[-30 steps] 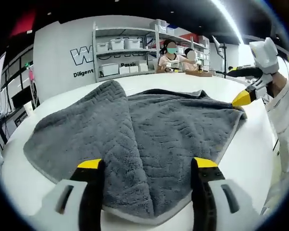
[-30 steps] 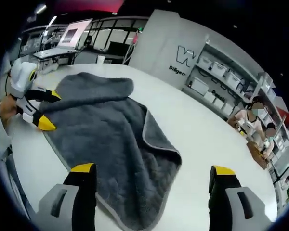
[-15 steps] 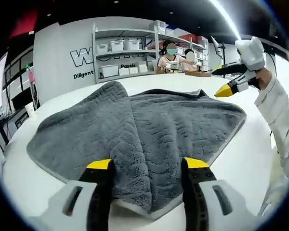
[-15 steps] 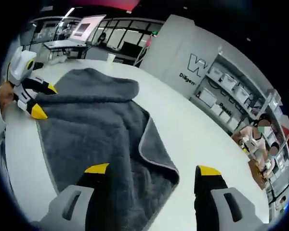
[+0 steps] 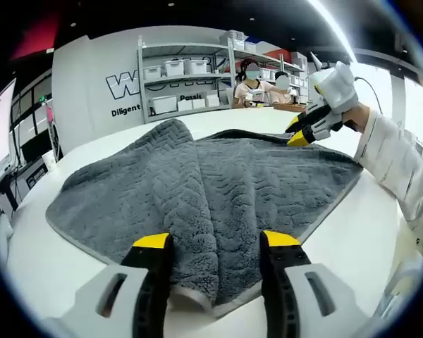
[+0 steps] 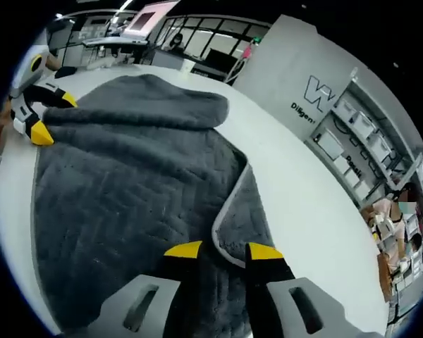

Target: Open the folded towel by lifting each exposed corner and separating the folded layers until the towel lies flat within the target outline without major curled edges

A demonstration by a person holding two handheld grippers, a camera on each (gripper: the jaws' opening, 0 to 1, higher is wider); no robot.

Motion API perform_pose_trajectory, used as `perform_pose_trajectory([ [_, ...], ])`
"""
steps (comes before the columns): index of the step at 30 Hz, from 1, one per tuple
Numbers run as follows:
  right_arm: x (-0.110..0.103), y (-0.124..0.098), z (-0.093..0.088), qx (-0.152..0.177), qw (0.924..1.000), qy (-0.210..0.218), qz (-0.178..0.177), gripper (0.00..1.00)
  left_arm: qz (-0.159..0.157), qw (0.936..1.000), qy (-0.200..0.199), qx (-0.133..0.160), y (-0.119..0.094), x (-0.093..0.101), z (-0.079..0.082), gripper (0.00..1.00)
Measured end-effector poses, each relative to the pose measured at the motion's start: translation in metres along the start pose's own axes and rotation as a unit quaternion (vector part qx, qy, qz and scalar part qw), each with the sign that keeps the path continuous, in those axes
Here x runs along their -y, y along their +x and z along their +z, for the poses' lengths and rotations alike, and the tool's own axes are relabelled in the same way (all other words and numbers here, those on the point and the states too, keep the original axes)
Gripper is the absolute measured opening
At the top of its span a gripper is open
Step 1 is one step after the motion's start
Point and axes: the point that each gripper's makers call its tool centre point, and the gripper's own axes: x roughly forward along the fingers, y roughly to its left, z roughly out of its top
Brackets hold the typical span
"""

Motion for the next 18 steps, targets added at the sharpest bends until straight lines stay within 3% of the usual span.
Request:
perform_pose_trajectory([
  [1, 0.000, 0.000, 0.001, 0.001, 1.0000, -0.003, 0.000, 0.00, 0.000, 1.0000, 0.001, 0.000, 0.000, 0.000, 0.000, 0.49],
  [6, 0.009, -0.002, 0.007, 0.018, 0.9997, 0.005, -0.012, 0.00, 0.000, 1.0000, 0.001, -0.001, 0.001, 0.000, 0.000, 0.49],
  [11, 0.040, -0.008, 0.009, 0.030, 0.9970, 0.034, -0.062, 0.00, 0.001, 1.0000, 0.007, -0.003, 0.001, 0.001, 0.001, 0.48],
  [18, 0.075, -0.024, 0.016, 0.046, 0.9922, 0.049, -0.105, 0.00, 0.001, 0.9999, 0.012, -0.007, 0.001, 0.000, 0.001, 0.48],
])
